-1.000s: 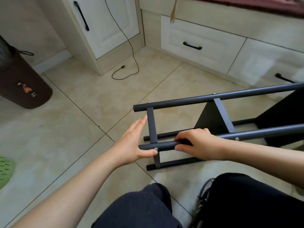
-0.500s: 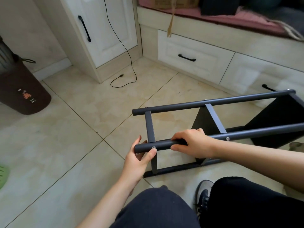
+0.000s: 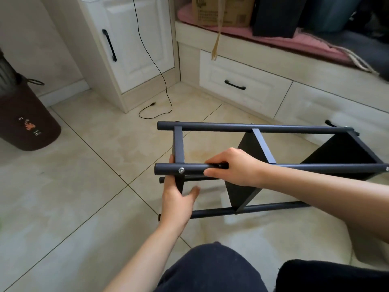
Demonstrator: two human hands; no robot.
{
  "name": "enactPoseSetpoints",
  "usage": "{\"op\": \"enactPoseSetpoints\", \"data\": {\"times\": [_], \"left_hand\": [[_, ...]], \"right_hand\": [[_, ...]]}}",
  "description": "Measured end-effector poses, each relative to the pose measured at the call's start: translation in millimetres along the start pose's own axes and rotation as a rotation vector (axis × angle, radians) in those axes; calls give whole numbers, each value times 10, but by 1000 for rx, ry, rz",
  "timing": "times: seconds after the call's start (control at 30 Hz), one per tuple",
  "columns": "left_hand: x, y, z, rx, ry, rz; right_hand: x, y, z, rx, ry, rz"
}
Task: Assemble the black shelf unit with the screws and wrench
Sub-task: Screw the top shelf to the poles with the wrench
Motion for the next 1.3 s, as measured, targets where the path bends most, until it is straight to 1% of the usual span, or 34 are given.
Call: {"op": "enactPoseSetpoints", "data": {"times": [0.13,0.27,0.47,0.6,0.67,0.77,0.87,0.97,1.17,1.3], "left_hand": [[228,-63,334,-148,-69,154],[372,-82,712,-232,-55,194],[511,-77,1308,-394,-117,281],[525,-60,1858,-522,-136,282],[497,-56,2129,-595,-176,273],[402,-65,2502,-652,-260,248],[276,-16,2885,-721,-370,253],[68,77,3247,-851,-472,235],[-483,260,3612,-1059,-587,164],[-875,444,3717,-1178,-648,143]], "right_hand": [[210,-15,-198,54,-36,64],[459,22,-406,104,-74,137],[858,159,-603,163,-227,218],[1206,296,-632,149,-319,279],[1382,376,-621,159,-360,299],[1617,498,-544,159,-455,350],[1825,634,-400,141,-584,435],[1960,831,-196,129,-779,494],[1964,1262,275,99,-1042,560],[1922,1551,605,56,-1147,620]]}}
Point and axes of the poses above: each hand's wrist, its own y-axis away from the middle knuckle, its own x-axis out of the back of the hand, z = x × y, the point moved 9 cm from there along -y, towards the middle knuckle, and after that the axes turned 6 degrees about -x, right-handed, at the moved point
